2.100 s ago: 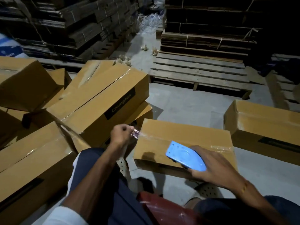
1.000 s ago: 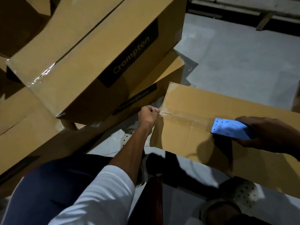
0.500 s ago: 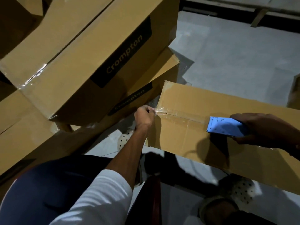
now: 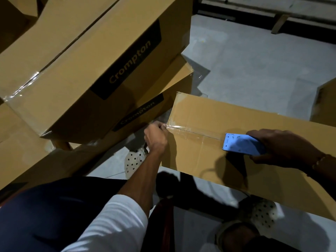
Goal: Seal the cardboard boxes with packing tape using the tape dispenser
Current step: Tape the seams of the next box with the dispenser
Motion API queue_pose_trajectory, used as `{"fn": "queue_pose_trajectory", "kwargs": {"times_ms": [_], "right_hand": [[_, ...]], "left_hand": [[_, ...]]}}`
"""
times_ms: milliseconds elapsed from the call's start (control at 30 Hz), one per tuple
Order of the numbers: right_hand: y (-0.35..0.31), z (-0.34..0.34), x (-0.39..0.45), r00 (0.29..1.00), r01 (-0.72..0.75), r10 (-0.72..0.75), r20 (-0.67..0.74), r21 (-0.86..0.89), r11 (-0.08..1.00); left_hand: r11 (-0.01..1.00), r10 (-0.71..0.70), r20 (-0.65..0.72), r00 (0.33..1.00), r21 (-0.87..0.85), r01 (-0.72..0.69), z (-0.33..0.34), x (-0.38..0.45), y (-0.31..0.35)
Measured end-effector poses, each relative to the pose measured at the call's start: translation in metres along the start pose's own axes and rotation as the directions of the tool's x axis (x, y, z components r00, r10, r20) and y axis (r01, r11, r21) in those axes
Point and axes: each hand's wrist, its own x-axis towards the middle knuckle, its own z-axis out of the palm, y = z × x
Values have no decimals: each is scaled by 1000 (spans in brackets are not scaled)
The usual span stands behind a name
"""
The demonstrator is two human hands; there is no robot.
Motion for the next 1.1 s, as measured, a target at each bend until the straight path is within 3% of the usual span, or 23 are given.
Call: {"fn": "queue_pose_trajectory", "kwargs": {"times_ms": [200,400,467,533,600,700,833,1100], "right_hand": [[-3,3,6,1000,-4,3,-17,-36,999],[-6,5,7,999,-40,41,3,-83,996],[-5,6,8,999,-45,45,0,-72,996],[-5,6,8,999,-53,53,7,-79,996],[-5,6,9,999,-45,46,10,-102,994],[-4,5,9,1000,-27,28,11,-99,995],[-2,1,5,999,35,-36,-8,-113,993],[1,0,17,997,51,-46,66,-77,996]], "left_hand": [[989,-70,7,998,135,68,7,-2,8],[937,-345,92,934,87,338,8,10,1],[968,-225,-3,974,116,224,4,10,2],[995,13,-82,997,103,-5,5,3,6],[986,154,-28,988,68,-152,14,-9,10],[983,160,75,984,80,-166,32,-20,11],[957,138,144,980,236,-169,39,-24,9],[859,216,45,975,467,-212,54,-35,-1]]}}
